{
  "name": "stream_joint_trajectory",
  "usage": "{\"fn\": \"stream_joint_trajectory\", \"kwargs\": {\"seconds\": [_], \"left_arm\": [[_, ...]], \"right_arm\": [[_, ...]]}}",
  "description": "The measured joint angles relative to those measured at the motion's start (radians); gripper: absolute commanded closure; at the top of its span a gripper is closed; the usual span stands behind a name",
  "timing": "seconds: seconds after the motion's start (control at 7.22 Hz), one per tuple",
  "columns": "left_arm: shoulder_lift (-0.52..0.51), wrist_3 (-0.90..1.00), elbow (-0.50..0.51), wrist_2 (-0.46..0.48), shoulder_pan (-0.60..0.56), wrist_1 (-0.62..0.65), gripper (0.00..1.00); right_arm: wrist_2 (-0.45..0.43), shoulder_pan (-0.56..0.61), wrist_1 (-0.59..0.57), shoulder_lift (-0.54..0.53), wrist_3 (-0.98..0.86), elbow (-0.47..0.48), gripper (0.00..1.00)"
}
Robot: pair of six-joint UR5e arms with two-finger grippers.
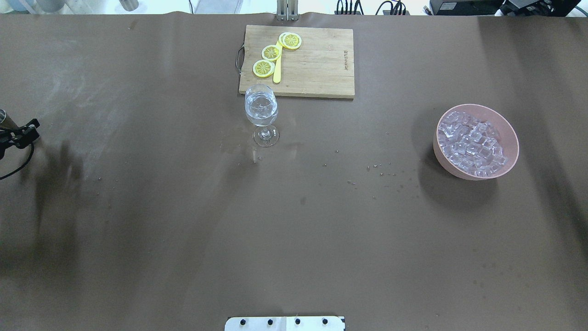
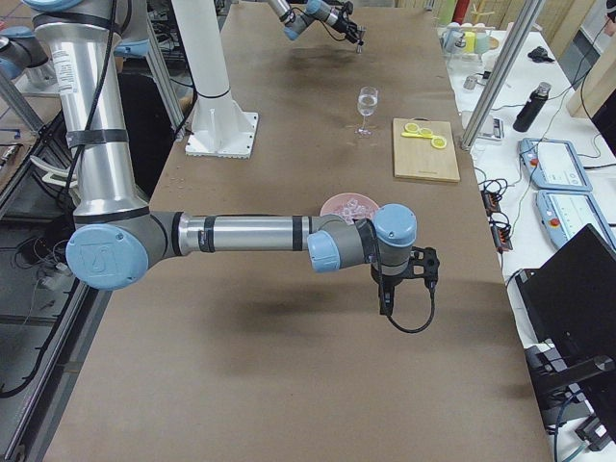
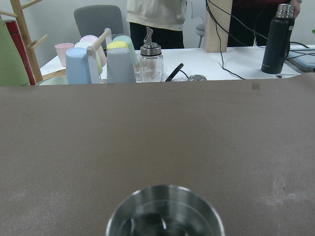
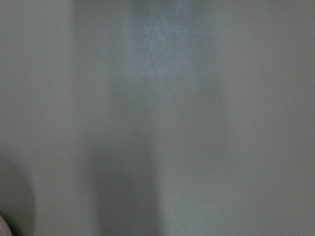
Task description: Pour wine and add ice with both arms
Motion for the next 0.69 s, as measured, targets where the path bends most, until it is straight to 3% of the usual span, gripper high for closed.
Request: {"fn": "stream_joint_trajectory", "kwargs": {"seconds": [0.69], "left_arm": [[0.057, 0.001, -0.143, -0.161, -0.070, 0.122, 0.04]], "right_arm": [[0.004, 0.001, 0.001, 0.014, 0.006, 0.000, 0.00]]}}
